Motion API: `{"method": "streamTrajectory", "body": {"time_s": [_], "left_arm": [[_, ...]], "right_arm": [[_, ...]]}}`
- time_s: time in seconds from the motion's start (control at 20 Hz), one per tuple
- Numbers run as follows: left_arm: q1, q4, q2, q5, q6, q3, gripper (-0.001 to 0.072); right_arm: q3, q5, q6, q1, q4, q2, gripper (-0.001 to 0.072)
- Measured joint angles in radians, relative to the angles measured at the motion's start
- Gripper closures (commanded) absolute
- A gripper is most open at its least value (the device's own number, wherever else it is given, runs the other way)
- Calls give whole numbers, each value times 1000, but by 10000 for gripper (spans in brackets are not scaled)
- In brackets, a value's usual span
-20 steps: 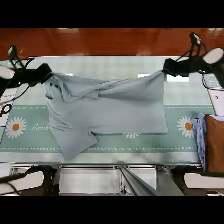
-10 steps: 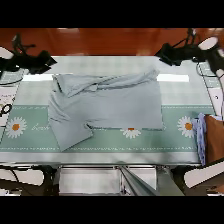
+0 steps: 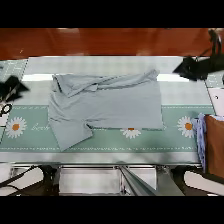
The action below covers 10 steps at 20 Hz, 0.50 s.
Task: Fold the shirts.
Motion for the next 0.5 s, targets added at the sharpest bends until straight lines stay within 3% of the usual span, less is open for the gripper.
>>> {"method": "streamTrajectory", "body": {"time_s": [0.25, 0.5], "left_arm": [[217, -259, 58, 2, 157, -331, 202], [263, -348, -38, 0, 254, -413, 202]], "right_arm": [[-460, -127, -125, -61, 149, 279, 295], [-637, -156, -203, -89, 254, 387, 295]]}}
